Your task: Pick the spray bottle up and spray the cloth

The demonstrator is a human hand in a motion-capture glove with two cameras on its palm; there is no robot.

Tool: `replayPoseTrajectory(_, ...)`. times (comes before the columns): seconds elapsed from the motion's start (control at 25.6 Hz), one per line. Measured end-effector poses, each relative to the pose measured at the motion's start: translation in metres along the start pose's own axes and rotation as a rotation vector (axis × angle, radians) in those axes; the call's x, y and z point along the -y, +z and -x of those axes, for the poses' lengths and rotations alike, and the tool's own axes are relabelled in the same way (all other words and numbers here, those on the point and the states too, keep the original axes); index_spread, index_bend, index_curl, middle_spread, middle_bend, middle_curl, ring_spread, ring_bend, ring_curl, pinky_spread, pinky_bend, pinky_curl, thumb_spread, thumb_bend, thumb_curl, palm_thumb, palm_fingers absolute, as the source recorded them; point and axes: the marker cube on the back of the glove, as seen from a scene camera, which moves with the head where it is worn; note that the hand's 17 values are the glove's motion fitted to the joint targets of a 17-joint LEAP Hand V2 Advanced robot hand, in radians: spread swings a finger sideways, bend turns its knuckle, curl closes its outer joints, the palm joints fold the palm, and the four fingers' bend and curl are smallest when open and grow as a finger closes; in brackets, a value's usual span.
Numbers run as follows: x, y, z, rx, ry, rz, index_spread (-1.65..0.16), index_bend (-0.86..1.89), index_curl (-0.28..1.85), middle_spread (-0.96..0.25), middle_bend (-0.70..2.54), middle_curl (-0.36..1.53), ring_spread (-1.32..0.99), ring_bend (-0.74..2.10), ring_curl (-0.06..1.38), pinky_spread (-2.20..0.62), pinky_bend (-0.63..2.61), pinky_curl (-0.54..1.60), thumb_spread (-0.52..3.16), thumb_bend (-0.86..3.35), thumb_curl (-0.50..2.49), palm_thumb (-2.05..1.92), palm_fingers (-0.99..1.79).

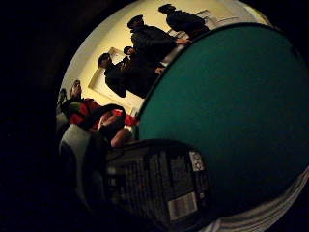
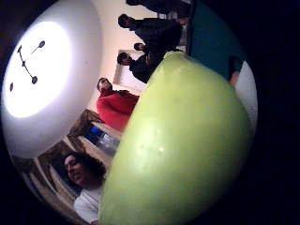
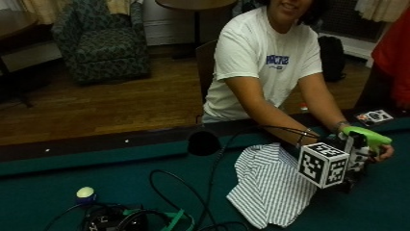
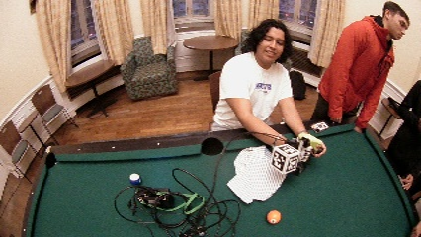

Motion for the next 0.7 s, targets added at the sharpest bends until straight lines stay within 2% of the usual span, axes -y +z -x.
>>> replayPoseTrajectory(0.27,0.022,0.015,-0.008,0.009,0.016,0.037,-0.28,0.30,0.66,-0.17,0.71,0.56,-0.21,0.75,0.49,-0.31,0.43,0.40,0.41,-0.03,0.83,0.93,1.38)
replayPoseTrajectory(0.43,0.018,0.017,-0.017,0.018,0.070,0.118,-0.27,0.29,0.66,-0.16,0.69,0.56,-0.20,0.76,0.49,-0.31,0.42,0.39,0.44,-0.05,0.82,0.89,1.38)
replayPoseTrajectory(0.55,0.010,0.017,-0.028,0.015,0.121,0.202,-0.27,0.29,0.64,-0.15,0.67,0.53,-0.19,0.69,0.47,-0.22,0.35,0.37,0.63,-0.10,0.75,0.74,1.24)
replayPoseTrajectory(0.7,-0.004,0.012,-0.038,-0.027,0.167,0.302,-0.30,0.29,0.60,-0.16,0.54,0.48,-0.18,0.54,0.43,-0.08,0.21,0.35,0.75,-0.12,0.65,0.55,0.88)
